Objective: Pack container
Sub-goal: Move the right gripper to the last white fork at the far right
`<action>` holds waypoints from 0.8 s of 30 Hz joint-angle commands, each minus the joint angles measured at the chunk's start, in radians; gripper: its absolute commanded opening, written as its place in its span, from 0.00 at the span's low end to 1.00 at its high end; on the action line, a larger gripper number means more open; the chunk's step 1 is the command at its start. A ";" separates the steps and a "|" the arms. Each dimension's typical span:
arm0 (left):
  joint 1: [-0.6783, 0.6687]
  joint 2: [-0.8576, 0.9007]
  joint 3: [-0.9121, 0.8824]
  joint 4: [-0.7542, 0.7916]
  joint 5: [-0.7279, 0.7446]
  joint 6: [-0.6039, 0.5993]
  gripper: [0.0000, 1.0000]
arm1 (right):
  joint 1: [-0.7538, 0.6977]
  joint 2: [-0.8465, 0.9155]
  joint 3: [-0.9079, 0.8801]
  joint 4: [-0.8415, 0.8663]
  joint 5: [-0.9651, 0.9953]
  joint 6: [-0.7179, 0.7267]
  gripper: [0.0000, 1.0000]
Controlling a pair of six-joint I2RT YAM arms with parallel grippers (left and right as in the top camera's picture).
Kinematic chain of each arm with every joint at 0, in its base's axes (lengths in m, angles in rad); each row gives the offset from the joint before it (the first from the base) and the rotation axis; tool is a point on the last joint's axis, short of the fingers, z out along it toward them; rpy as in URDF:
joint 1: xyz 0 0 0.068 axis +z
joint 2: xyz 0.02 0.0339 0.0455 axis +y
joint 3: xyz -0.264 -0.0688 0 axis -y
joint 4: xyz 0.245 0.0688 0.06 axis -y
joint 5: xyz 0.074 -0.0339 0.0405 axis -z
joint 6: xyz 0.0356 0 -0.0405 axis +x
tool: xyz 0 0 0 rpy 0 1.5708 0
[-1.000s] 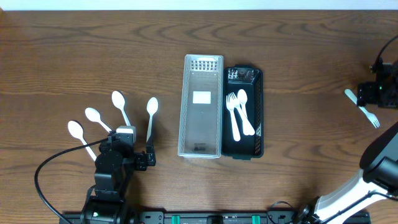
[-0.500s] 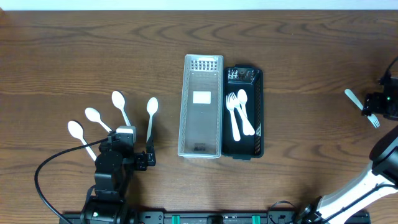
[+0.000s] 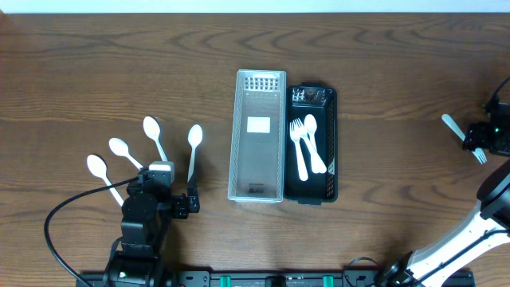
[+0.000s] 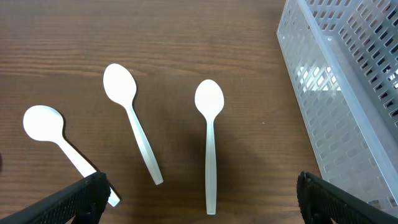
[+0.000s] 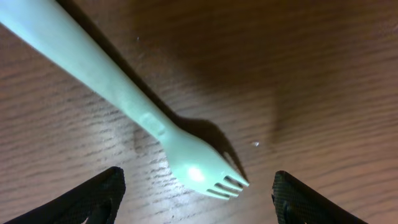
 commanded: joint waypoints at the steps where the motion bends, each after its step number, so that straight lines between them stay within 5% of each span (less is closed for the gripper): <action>1: -0.001 -0.001 0.018 0.001 -0.015 -0.016 0.98 | -0.005 0.011 -0.004 0.015 -0.011 -0.023 0.79; 24: -0.001 -0.001 0.018 0.002 -0.015 -0.016 0.98 | -0.003 0.080 -0.008 0.016 -0.056 -0.055 0.76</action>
